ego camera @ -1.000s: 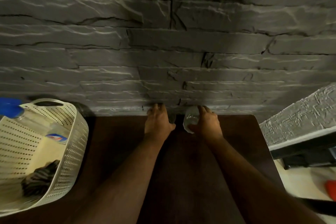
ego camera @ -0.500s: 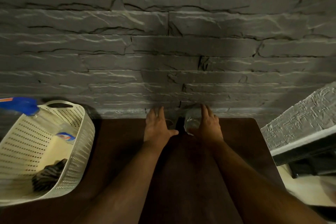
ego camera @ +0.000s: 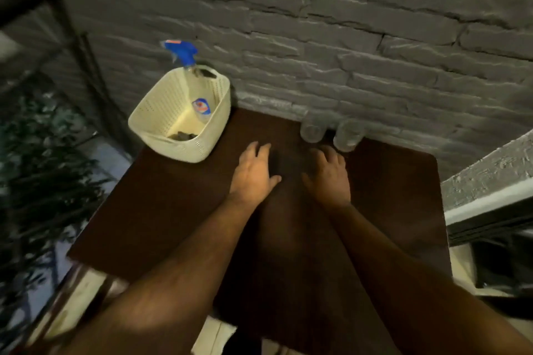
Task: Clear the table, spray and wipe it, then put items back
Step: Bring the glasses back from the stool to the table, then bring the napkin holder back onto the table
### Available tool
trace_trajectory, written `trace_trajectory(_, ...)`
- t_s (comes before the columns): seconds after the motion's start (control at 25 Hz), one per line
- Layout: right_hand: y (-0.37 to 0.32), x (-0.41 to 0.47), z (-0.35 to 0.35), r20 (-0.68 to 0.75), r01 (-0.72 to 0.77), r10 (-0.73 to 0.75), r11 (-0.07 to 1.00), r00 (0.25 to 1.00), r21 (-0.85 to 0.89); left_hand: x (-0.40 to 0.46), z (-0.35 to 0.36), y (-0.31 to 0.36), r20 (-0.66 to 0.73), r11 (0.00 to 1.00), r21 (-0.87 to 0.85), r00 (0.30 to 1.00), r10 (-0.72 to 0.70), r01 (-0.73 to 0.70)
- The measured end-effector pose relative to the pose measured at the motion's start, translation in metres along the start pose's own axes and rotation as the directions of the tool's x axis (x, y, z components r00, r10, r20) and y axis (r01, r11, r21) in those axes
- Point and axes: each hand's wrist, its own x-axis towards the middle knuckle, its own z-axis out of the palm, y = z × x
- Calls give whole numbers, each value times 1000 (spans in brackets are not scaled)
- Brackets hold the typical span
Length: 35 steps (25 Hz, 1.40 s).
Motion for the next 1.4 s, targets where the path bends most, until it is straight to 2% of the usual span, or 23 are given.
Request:
trace_trajectory(0.16, -87, -69, 18, 103, 207, -215, 975, 971, 84, -115, -37, -66, -35, 985, -21, 985, -171, 170)
trace_trajectory(0.28, -165, -135, 56, 190, 394, -428, 899, 884, 191, -220, -58, -142, -89, 935, -25, 931, -355, 354)
trace_trajectory(0.4, -249, -204, 97, 305, 553, -614, 789, 728, 268, -327, -75, -219, -141, 838, 7, 830, -540, 546)
trace_trajectory(0.52, -326, -273, 142, 366, 688, -759, 647, 539, 328, -425, -90, -287, -164, 709, 3, 700, -695, 705)
trace_trajectory(0.68, -408, -362, 211, 450, 745, -817, 543, 361, 388, -536, -85, -379, -115, 545, -26, 539, -835, 838)
trace_trajectory(0.92, -459, -456, 356, 590, 723, -784, 521, 194, 454, -618, -38, -500, 80, 446, -45, 448, -890, 894)
trace_trajectory(1.0, -461, -479, 393, 614, 714, -769, 530, 179, 457, -629, -10, -524, 156, 432, -54, 435, -887, 900)
trace_trajectory(1.08, -461, -487, 415, 659, 717, -734, 549, 166, 430, -633, 10, -535, 175, 421, -77, 428, -887, 904)
trace_trajectory(1.2, -450, -480, 428, 580, 795, -798, 454, 163, 402, -629, 13, -533, 84, 425, -122, 436, -896, 897)
trace_trajectory(1.28, -444, -460, 413, 543, 799, -820, 446, 184, 403, -615, -8, -519, 37, 455, -134, 463, -886, 881)
trace_trajectory(1.36, -444, -429, 373, 514, 816, -832, 438, 210, 376, -588, -38, -495, -1, 525, -138, 530, -848, 840)
trace_trajectory(1.4, -446, -413, 353, 498, 808, -832, 459, 245, 369, -574, -53, -482, -22, 565, -135, 568, -823, 814)
